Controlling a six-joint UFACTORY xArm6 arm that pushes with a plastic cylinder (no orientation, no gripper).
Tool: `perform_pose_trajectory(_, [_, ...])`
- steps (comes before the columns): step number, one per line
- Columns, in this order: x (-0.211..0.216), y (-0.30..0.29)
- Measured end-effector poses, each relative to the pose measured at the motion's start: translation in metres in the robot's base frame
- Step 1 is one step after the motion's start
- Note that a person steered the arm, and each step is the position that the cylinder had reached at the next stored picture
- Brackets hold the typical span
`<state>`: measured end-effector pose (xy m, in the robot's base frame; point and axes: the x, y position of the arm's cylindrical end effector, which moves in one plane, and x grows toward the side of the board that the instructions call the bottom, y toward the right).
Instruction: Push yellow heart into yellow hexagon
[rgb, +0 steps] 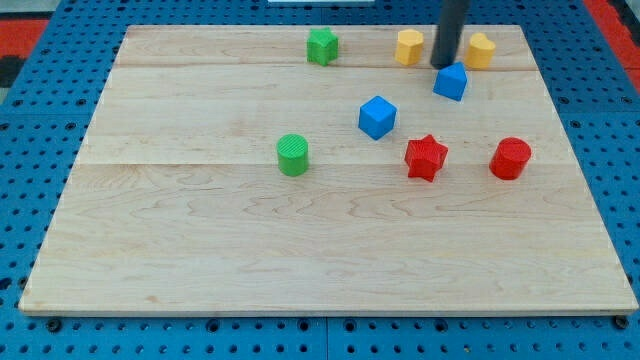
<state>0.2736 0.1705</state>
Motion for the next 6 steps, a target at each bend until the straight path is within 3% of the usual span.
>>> perform_pose_trajectory(2, [0.017,0.08])
perform_pose_trajectory(3, [-0.014,0.092])
perform_pose_trajectory(4, [-0.029,0.063])
perform_pose_trajectory(5, [-0.027,-0.043])
perform_pose_trajectory(6, [-0.022,-0.097])
